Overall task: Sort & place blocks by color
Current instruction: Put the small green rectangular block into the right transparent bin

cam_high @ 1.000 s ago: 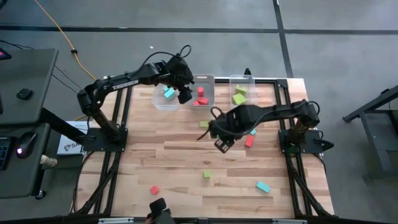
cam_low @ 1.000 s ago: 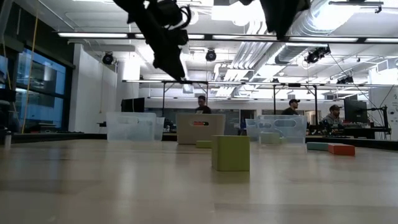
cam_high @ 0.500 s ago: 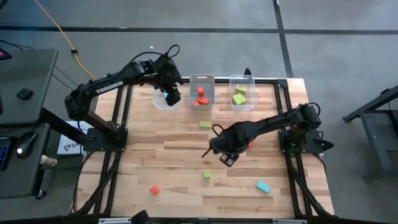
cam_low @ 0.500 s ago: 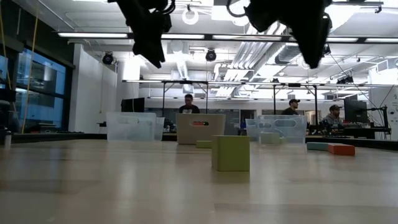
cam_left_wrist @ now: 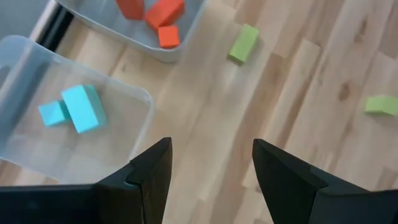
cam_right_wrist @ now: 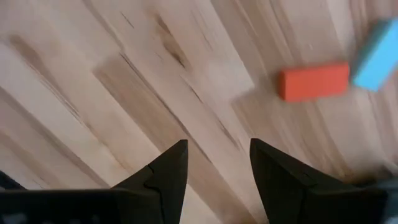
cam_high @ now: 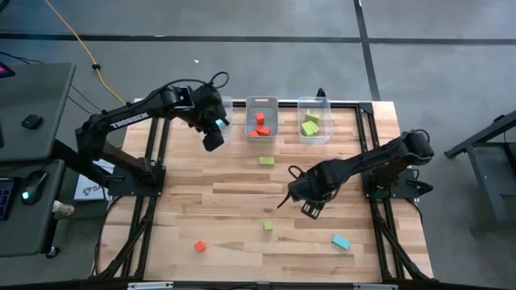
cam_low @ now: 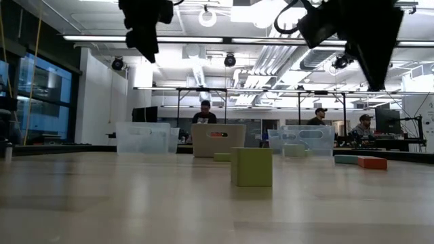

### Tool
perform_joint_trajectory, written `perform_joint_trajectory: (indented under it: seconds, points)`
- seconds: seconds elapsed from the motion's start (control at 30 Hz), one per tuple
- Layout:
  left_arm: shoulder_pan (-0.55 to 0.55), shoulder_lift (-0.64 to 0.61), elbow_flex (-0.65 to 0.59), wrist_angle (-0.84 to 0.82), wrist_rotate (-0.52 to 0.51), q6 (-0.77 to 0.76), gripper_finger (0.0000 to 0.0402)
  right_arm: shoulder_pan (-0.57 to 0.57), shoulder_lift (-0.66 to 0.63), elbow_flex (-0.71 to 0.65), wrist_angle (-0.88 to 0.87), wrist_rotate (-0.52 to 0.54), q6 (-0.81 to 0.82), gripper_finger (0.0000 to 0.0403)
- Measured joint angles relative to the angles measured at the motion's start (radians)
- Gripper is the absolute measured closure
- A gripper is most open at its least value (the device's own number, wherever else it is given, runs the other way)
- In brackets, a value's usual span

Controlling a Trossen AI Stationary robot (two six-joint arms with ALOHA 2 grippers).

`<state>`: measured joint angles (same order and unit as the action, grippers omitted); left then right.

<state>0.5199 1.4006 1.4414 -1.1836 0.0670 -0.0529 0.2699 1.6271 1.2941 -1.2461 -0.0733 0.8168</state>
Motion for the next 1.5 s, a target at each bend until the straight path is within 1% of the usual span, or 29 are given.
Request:
perform_joint_trajectory:
  seconds: [0.13,0.27,0.43,0.63,0.77,0.87,0.97,1.07,1.17,1.33,1.5]
  points:
    - [-0.035,-0.032,0.0,-0.038,0.0,-0.031,0.0202,-0.045,-0.099,-0.117,0.18,-0.008,-0.038,0.024]
    - [-0.062,-0.065,0.0,-0.055,-0.001,-0.071,0.0202,-0.098,-0.16,-0.183,0.272,-0.009,-0.08,0.024]
    - [-0.087,-0.108,0.0,-0.056,-0.003,-0.113,0.0202,-0.173,-0.176,-0.197,0.308,-0.005,-0.168,0.024]
    - [-0.097,-0.155,0.0,-0.058,-0.004,-0.131,0.0202,-0.269,-0.176,-0.197,0.451,-0.014,-0.281,0.0235]
    - [-0.097,-0.175,0.0,-0.059,-0.004,-0.13,0.0202,-0.325,-0.176,-0.197,0.553,-0.049,-0.345,0.021]
    - [-0.097,-0.181,0.0,-0.059,-0.004,-0.129,0.0202,-0.364,-0.176,-0.197,0.62,-0.048,-0.383,0.0187]
    - [-0.097,-0.179,0.0,-0.059,-0.017,-0.127,0.0202,-0.4,-0.167,-0.197,0.701,-0.038,-0.466,0.0173]
    - [-0.097,-0.179,0.0,-0.059,-0.052,-0.127,0.0202,-0.42,-0.14,-0.197,0.803,-0.035,-0.571,0.0171]
    - [-0.096,-0.179,0.0,-0.059,-0.061,-0.112,0.0202,-0.426,-0.103,-0.197,0.883,-0.036,-0.663,0.0171]
    - [-0.096,-0.179,0.0,-0.058,-0.061,-0.111,0.0202,-0.43,-0.038,-0.196,0.922,-0.003,-0.767,0.0171]
    - [-0.096,-0.179,0.0,-0.052,-0.064,-0.109,0.0202,-0.432,0.029,-0.196,0.957,0.007,-0.798,0.0171]
